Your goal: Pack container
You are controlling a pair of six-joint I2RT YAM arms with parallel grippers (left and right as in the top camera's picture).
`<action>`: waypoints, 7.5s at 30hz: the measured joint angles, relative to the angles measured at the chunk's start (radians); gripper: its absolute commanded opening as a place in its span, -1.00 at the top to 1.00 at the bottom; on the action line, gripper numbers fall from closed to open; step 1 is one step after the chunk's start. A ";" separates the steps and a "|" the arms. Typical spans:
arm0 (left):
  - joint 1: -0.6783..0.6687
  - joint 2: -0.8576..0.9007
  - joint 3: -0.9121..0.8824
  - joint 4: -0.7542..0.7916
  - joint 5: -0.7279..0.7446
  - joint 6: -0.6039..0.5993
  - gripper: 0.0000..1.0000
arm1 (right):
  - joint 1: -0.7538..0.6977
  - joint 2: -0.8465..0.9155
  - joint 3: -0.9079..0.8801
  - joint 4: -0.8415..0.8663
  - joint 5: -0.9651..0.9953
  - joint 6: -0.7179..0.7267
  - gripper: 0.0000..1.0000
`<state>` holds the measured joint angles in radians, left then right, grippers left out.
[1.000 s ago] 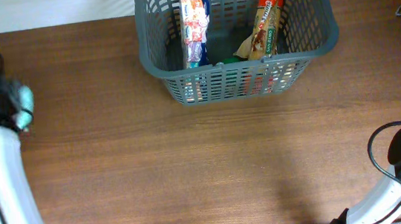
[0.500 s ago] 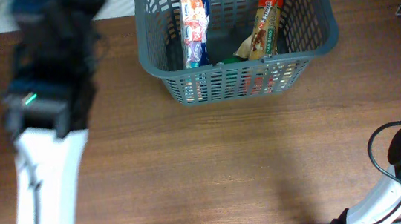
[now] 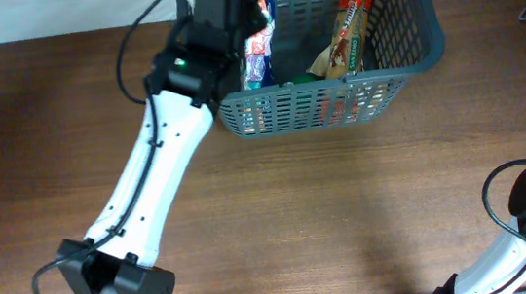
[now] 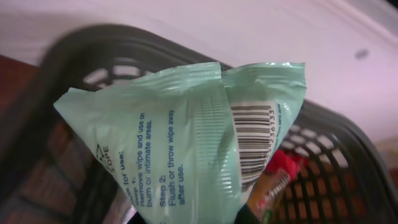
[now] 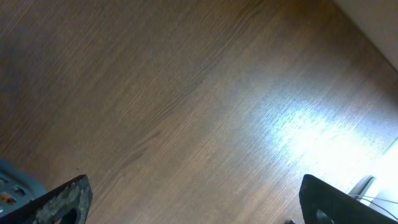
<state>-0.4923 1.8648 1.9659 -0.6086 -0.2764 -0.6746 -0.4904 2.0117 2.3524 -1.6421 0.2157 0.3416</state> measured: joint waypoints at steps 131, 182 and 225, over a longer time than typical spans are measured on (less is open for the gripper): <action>0.348 -1.535 -1.242 -0.193 0.171 0.472 -0.99 | 0.000 0.000 0.000 0.000 0.000 0.000 -0.98; 0.502 -1.839 -1.831 0.194 0.375 0.758 -0.99 | 0.000 0.000 0.000 0.000 0.000 0.000 -0.98; 0.502 -1.848 -1.831 0.164 0.321 0.810 -0.99 | 0.000 0.000 0.000 0.000 0.000 0.000 -0.98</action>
<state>0.0101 0.0166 0.1345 -0.4450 0.0448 0.1352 -0.4904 2.0117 2.3524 -1.6421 0.2157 0.3412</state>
